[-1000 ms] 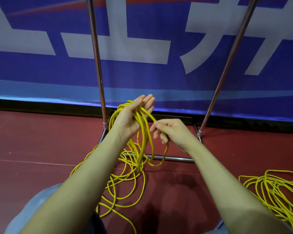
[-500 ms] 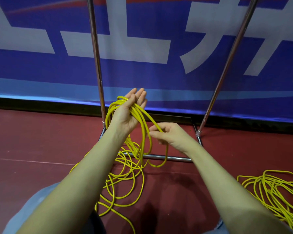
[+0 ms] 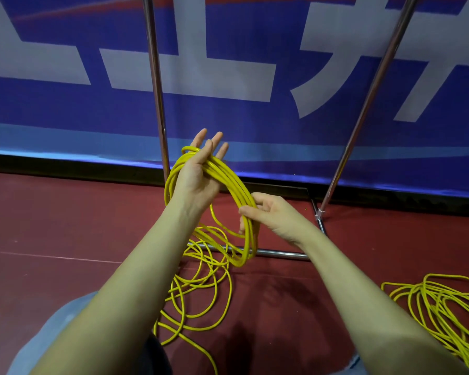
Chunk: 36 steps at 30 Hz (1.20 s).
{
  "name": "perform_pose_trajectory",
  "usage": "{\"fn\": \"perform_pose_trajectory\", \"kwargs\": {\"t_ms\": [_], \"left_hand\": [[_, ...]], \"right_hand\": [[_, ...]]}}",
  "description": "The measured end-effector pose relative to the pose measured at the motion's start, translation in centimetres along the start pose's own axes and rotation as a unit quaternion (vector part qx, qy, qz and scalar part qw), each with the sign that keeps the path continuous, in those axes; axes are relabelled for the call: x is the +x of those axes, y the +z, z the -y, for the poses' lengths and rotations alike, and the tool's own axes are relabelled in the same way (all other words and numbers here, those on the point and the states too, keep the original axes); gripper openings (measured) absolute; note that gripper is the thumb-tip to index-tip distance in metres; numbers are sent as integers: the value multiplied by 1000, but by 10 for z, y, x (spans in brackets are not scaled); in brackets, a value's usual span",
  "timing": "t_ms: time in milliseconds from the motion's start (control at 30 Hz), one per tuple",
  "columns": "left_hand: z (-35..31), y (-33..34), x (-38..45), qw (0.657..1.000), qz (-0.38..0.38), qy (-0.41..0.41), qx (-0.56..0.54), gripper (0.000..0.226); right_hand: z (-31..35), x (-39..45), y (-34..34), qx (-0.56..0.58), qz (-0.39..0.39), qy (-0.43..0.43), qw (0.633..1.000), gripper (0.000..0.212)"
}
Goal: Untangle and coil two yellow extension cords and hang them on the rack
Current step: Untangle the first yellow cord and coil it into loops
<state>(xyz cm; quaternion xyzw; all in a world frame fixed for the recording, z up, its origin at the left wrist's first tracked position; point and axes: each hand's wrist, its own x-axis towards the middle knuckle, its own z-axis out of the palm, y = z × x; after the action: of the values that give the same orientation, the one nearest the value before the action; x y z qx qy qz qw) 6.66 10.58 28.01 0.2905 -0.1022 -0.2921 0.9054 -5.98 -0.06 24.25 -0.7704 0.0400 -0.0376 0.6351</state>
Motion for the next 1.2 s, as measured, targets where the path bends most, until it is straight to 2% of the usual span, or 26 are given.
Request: {"fn": "perform_pose_trajectory", "kwargs": {"t_ms": [100,200,400,500,667,767,900,1067,1200], "left_hand": [[-1,0,-1,994,5,13,-111,19],[-6,0,-5,989,31,-3,-145,15],[-6,5,-8,995,48,-51,-67,29],[-5,6,-10,994,41,-63,-74,30],[-3,8,-13,995,17,-71,-63,29],[-2,11,-14,994,1,-73,-82,28],[0,12,-14,995,21,-84,-43,29],[0,12,-13,994,27,-90,-45,29],[0,18,-15,992,11,-107,-73,27]], "right_hand": [[2,0,-2,36,-17,21,999,12],[5,-1,-2,45,-19,32,998,14],[3,-6,-6,64,-33,41,997,16],[0,-9,-8,54,-18,51,997,17],[-12,-8,-10,28,-86,23,996,15],[-15,-9,-12,36,-78,39,996,16],[-14,-12,-17,22,-66,65,995,17],[-16,-10,-21,23,-130,24,991,23],[-17,-8,-25,-14,-146,20,989,20]]}}
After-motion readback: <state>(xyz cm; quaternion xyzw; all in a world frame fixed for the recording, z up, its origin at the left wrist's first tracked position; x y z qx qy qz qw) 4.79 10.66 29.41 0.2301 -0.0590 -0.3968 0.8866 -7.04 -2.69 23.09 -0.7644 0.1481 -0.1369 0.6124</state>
